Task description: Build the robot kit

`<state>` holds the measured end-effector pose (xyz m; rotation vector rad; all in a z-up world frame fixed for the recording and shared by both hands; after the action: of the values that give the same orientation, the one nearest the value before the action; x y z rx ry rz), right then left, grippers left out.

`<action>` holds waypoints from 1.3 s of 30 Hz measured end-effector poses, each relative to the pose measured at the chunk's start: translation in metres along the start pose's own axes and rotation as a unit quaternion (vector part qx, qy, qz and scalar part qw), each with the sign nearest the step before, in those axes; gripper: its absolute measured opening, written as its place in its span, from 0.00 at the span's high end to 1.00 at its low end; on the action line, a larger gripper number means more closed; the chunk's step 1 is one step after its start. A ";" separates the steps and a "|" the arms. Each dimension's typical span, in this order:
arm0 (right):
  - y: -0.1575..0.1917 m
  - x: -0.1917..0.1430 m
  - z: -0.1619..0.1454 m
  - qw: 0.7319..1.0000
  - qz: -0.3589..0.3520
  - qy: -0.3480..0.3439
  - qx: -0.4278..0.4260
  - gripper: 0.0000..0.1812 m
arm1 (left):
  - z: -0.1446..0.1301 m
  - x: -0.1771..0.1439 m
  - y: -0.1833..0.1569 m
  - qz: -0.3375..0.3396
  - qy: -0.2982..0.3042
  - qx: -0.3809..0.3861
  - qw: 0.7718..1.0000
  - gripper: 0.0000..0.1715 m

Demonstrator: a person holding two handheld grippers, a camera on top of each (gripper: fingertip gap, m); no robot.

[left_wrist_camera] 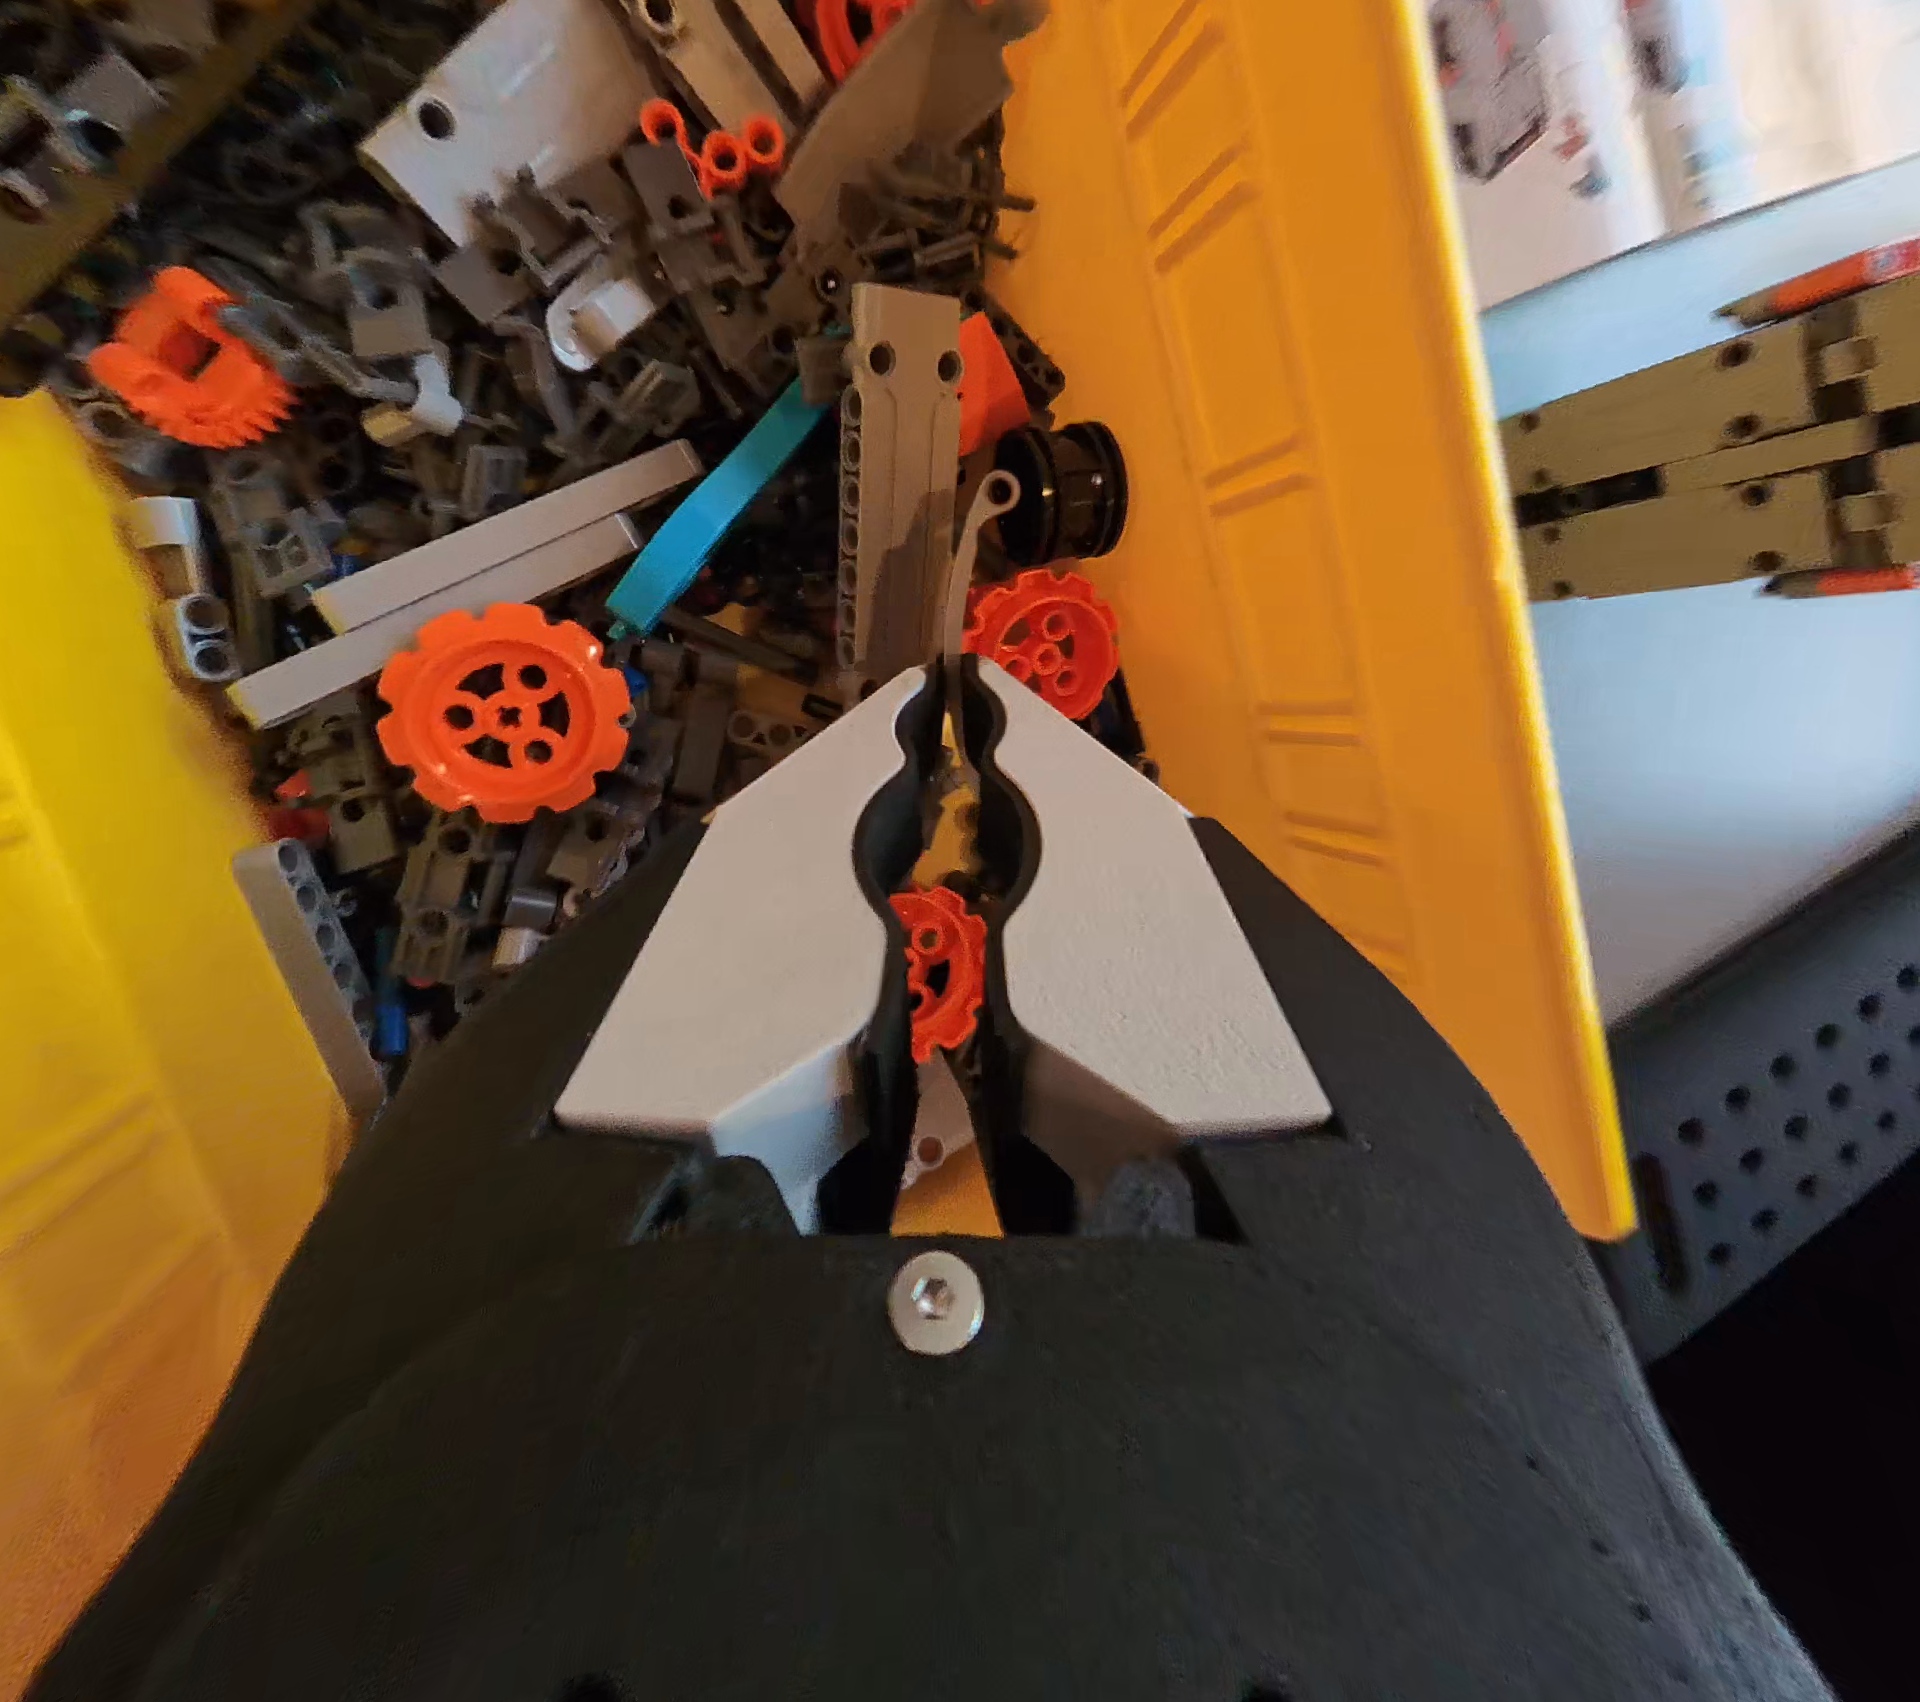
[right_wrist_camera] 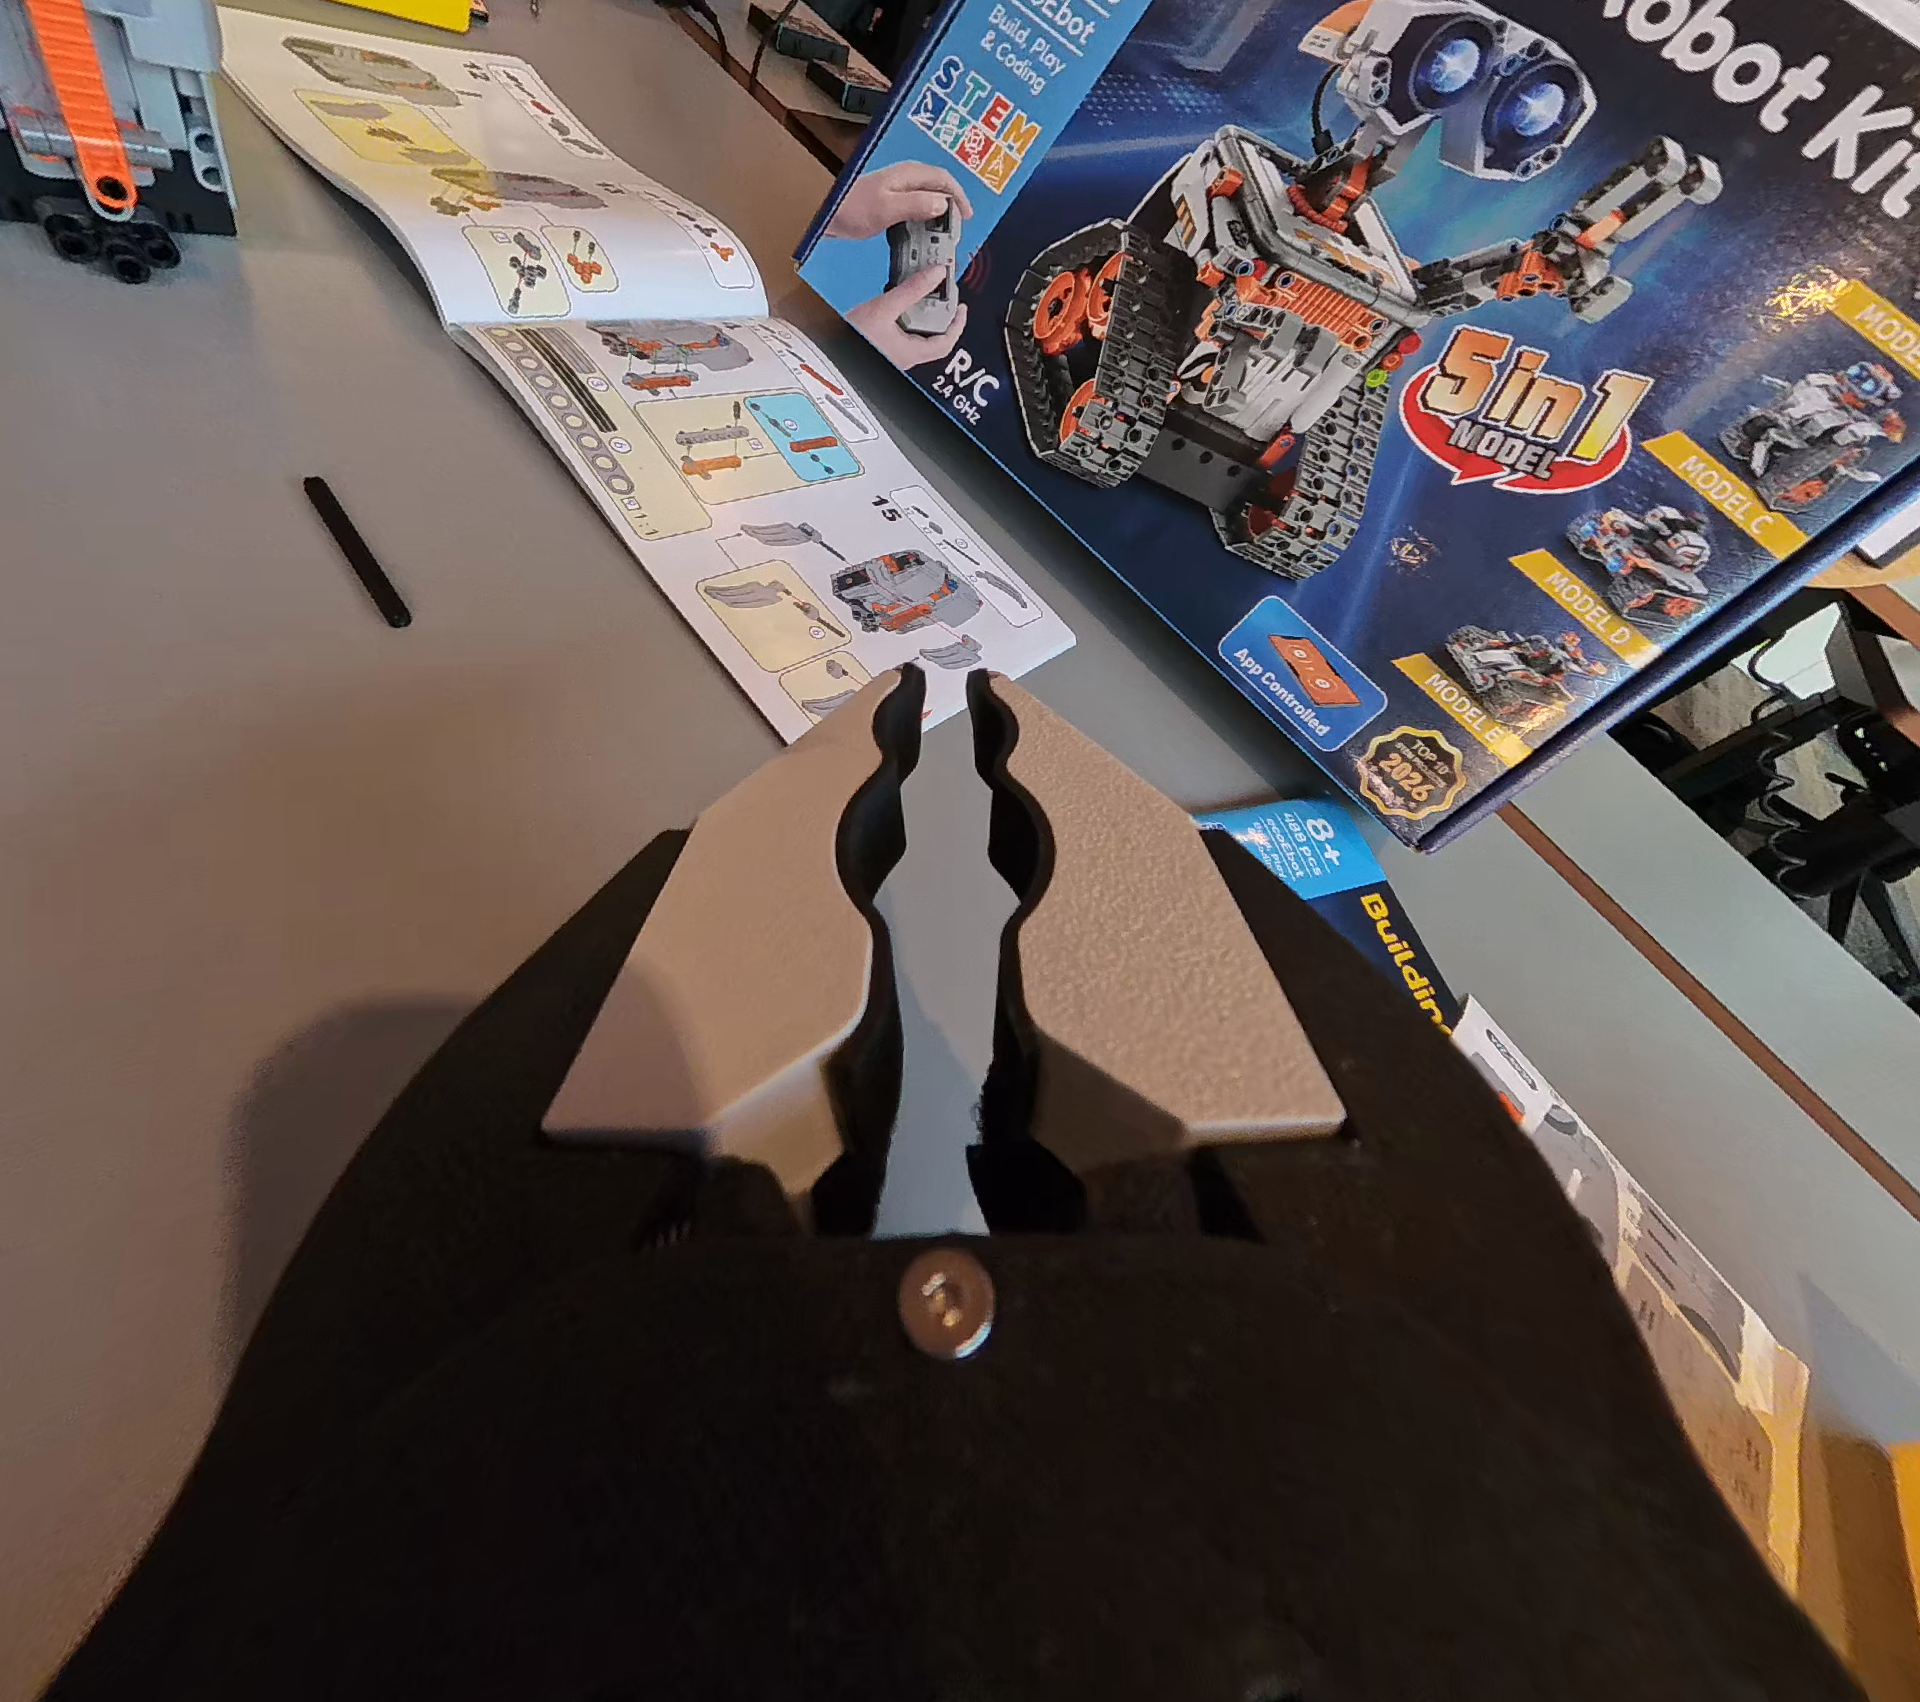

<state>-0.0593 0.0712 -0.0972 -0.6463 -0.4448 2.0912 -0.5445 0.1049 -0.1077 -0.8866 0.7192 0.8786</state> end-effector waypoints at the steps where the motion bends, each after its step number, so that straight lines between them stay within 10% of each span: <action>1: 0.001 0.000 0.001 1.000 0.000 0.000 -0.004 0.96 | 0.001 -0.007 -0.001 -0.007 -0.016 -0.005 1.000 0.99; 8: 0.004 -0.002 0.005 1.000 0.006 -0.004 -0.014 0.96 | 0.009 -0.074 -0.027 -0.047 -0.179 -0.001 0.983 0.99; 15: 0.014 -0.006 0.025 0.999 0.029 -0.039 -0.001 0.96 | -0.022 -0.121 -0.151 -0.188 -0.329 0.072 0.923 1.00; 20: 0.046 -0.012 0.060 0.978 0.148 -0.117 0.092 0.95 | -0.037 -0.077 -0.246 -0.294 -0.326 0.092 0.894 1.00; 26: 0.087 -0.046 0.103 0.868 0.393 -0.185 0.241 0.90 | -0.027 -0.019 -0.333 -0.344 -0.244 0.152 0.894 1.00; 33: 0.058 -0.077 0.119 0.794 0.412 -0.279 0.350 0.89 | -0.013 0.013 -0.387 -0.370 -0.241 0.187 0.878 1.00; 39: 0.048 -0.070 0.111 0.791 0.392 -0.266 0.387 0.96 | -0.014 0.036 -0.394 -0.365 -0.226 0.189 0.883 1.00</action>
<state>-0.1223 -0.0214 -0.0141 0.3533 0.5084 2.9357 -0.1866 -0.0313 -0.0077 -0.4980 0.0992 0.2228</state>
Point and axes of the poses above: each gripper's, where its closed fingertips meet, x out along the fingers, z out of its top, y = z × x across the jaws, the point moved 3 cm from there along -x, back along the fingers, and after that the axes turned 7 degrees about -x, right-handed, at the moved point
